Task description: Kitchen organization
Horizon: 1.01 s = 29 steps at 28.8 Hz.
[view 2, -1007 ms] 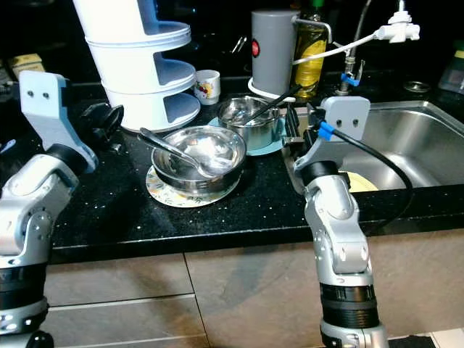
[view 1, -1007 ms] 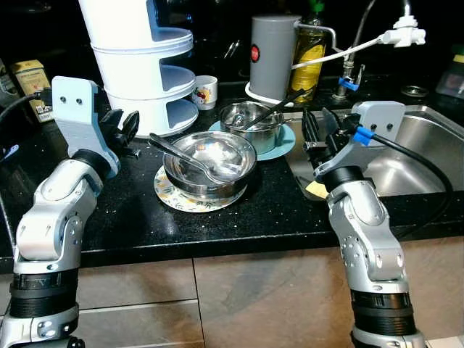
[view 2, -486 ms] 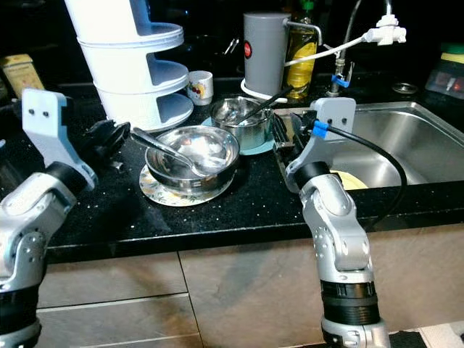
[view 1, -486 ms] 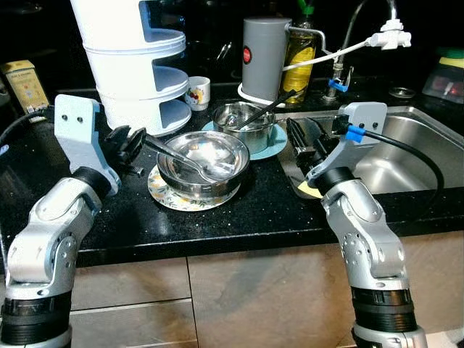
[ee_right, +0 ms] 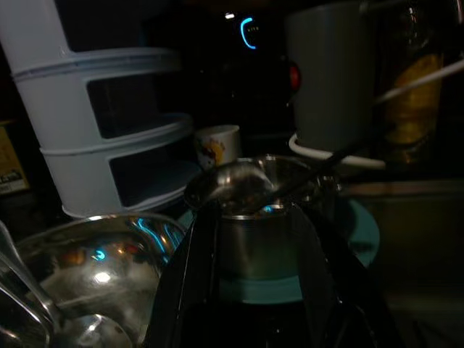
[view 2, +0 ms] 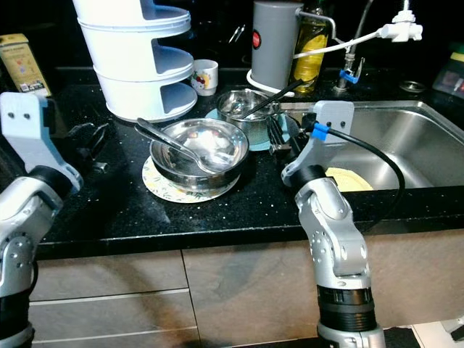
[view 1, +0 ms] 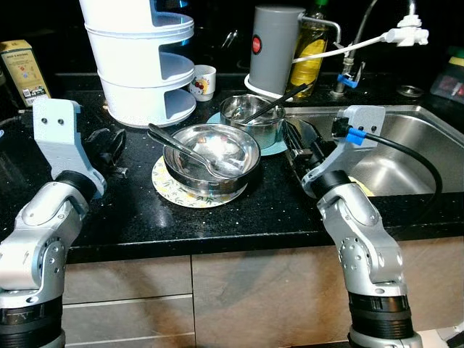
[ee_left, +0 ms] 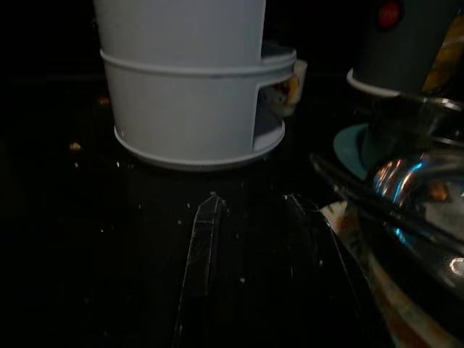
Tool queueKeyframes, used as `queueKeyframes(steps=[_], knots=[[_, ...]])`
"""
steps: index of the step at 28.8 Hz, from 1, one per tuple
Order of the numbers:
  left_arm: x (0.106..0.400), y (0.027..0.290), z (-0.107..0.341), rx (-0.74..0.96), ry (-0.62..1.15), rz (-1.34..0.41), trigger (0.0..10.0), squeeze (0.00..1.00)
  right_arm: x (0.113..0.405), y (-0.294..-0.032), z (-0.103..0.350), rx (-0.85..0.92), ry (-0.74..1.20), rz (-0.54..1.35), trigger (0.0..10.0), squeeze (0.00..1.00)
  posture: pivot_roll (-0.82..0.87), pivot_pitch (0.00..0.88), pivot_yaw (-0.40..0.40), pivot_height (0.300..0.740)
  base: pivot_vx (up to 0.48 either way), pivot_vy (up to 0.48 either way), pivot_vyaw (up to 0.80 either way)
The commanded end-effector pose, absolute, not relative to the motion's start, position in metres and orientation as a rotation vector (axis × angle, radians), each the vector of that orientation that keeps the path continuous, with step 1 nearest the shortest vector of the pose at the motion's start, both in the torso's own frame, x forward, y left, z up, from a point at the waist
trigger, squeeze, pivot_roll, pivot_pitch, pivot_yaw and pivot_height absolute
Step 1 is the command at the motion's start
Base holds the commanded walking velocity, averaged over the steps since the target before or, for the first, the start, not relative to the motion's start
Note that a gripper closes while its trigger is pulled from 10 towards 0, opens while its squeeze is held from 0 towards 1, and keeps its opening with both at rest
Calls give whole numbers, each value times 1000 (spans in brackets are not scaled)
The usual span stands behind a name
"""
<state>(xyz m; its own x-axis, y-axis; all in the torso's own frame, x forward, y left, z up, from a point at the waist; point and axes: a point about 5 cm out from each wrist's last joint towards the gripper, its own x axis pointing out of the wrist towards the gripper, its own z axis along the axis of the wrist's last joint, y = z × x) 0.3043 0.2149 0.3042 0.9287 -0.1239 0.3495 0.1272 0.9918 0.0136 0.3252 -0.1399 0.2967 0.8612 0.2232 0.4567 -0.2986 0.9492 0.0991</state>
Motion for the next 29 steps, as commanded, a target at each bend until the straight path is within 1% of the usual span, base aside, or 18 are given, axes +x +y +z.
queueKeyframes(steps=[1, 5, 10, 17, 22, 24, 26, 28, 29], knots=[[302, 213, 308, 10, -360, -138, 10000, 0, 322, -144, 294, 190, -458, 256, 10000, 0, 37, 295, -18, 740, 0, 0, 0], [304, 212, 309, 1, -357, -139, 10000, 0, 316, -145, 291, 209, -456, 235, 10000, 0, 41, 325, 0, 740, 0, 0, 0], [305, 211, 310, -8, -358, -139, 10000, 0, 312, -145, 289, 221, -458, 226, 10000, 0, 40, 333, 3, 740, 0, 0, 0], [309, 208, 303, -13, -325, -128, 10000, 0, 307, -136, 294, 232, -480, 264, 10000, 0, 15, 327, -16, 740, 0, 0, 0], [310, 206, 300, -10, -322, -122, 10000, 0, 307, -134, 295, 226, -478, 277, 10000, 0, 5, 320, -28, 740, 0, 0, 0], [309, 205, 300, -11, -325, -120, 10000, 0, 306, -134, 296, 220, -482, 288, 10000, 0, -2, 301, -40, 740, 0, 0, 0], [309, 205, 300, -12, -326, -120, 10000, 0, 306, -133, 296, 217, -484, 292, 10000, 0, -2, 301, -40, 740, 0, 0, 0], [310, 209, 300, -2, -334, -103, 10000, 0, 305, -124, 305, 217, -518, 335, 10000, 0, -11, 276, -43, 740, 0, 0, 0], [310, 209, 300, -2, -334, -103, 10000, 0, 305, -124, 305, 217, -518, 335, 10000, 0, -11, 276, -43, 740, 0, 0, 0]])
